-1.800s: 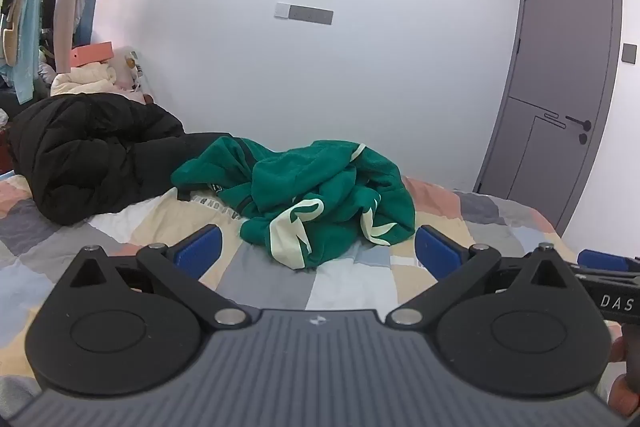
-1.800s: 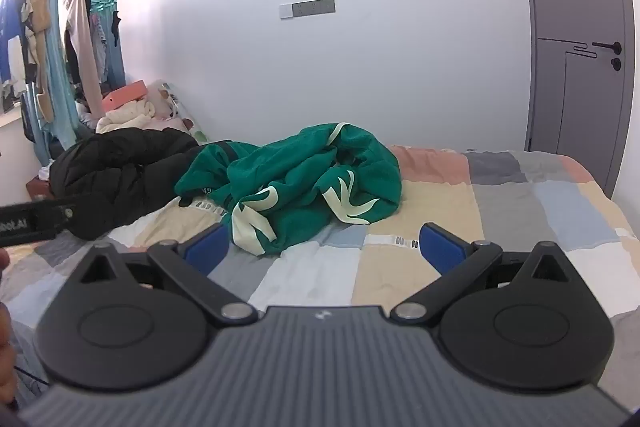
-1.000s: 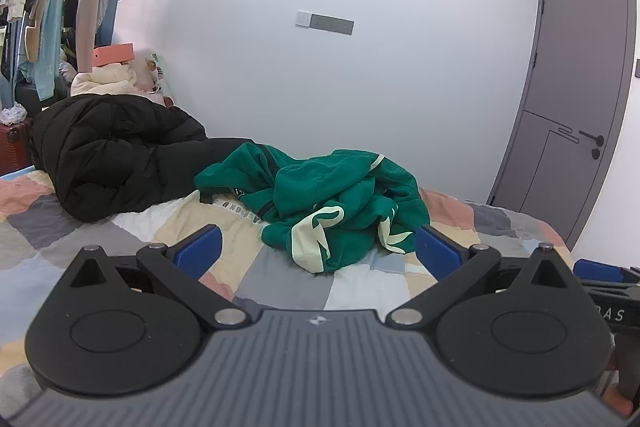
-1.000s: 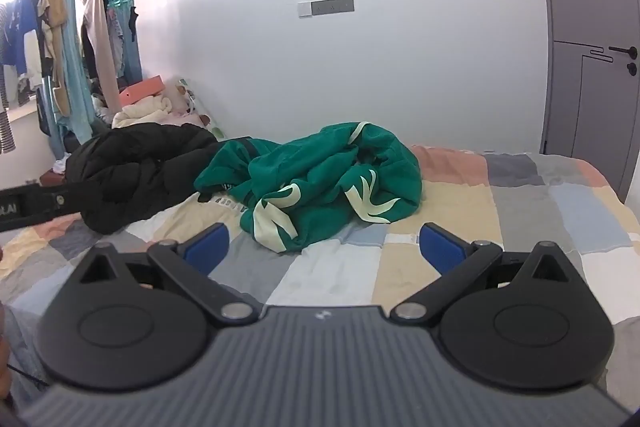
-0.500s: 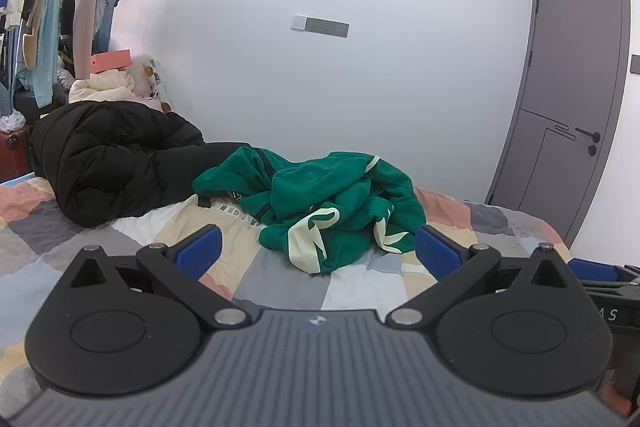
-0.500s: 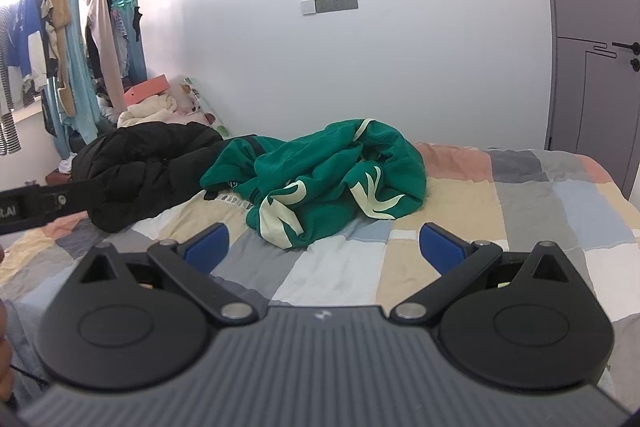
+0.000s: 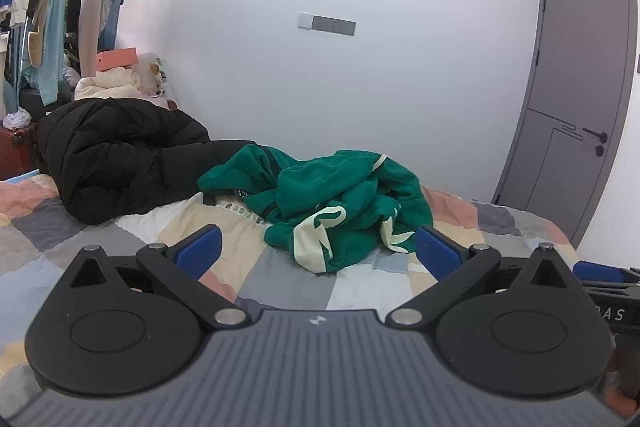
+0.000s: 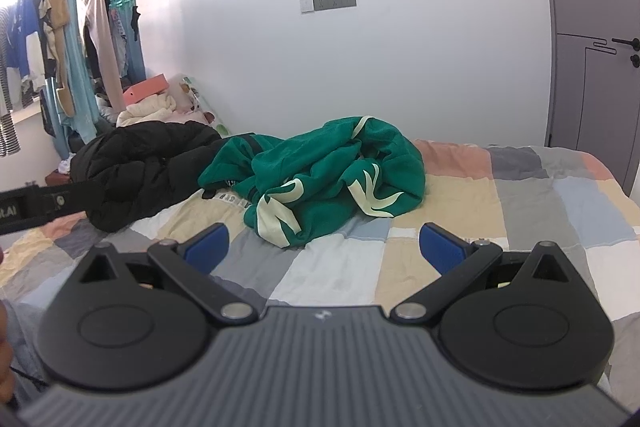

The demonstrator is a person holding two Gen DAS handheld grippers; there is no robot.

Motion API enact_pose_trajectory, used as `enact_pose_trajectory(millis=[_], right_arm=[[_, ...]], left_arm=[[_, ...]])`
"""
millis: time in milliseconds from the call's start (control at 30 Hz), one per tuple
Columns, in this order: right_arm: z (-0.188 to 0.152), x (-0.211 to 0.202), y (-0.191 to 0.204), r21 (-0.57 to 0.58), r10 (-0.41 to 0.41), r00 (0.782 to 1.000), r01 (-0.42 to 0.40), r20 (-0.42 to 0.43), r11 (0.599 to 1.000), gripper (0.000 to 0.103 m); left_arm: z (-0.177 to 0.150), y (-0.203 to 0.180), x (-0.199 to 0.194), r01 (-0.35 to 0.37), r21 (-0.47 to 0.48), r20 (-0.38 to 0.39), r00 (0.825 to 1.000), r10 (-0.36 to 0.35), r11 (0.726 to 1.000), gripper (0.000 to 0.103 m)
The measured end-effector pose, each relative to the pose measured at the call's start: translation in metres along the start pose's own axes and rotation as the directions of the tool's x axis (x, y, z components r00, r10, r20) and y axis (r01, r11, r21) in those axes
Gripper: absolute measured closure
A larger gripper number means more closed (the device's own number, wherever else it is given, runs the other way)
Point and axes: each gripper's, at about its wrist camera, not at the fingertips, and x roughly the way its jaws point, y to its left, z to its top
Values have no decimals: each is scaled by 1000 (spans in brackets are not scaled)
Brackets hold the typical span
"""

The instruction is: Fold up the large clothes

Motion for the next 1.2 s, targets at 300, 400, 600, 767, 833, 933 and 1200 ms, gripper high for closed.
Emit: enact_pose_trajectory(millis=[300, 400, 600, 767, 833, 933, 1200], right_arm=[[-1, 10, -1, 10, -10, 1000, 10, -24, 1000, 0], [-1, 14, -1, 12, -10, 999, 11, -33, 1000, 0], [0, 23, -1, 10, -9, 999, 9, -49, 1000, 0], [-1, 30, -2, 19, -11, 998, 12, -67, 1000, 0], [-3, 33, -3, 20, -11, 997, 12, -73, 1000, 0], [-4, 39, -5, 28, -12, 996, 14, -83, 999, 0], [2, 63, -10, 56, 13, 996, -8, -92, 998, 0]], left_arm=[[-1, -1, 17, 11, 19, -22, 1000, -11, 1000, 0], [-1, 2, 22, 14, 14, -27, 1000, -14, 1000, 0], [0, 7, 34, 10, 10, -40, 999, -10, 1000, 0], [0, 10, 42, 10, 7, -51, 999, -10, 1000, 0], [0, 12, 47, 10, 7, -57, 998, -9, 1000, 0], [-1, 13, 55, 7, 7, -66, 998, -7, 1000, 0], [3, 20, 77, -1, 5, -85, 996, 1, 1000, 0]])
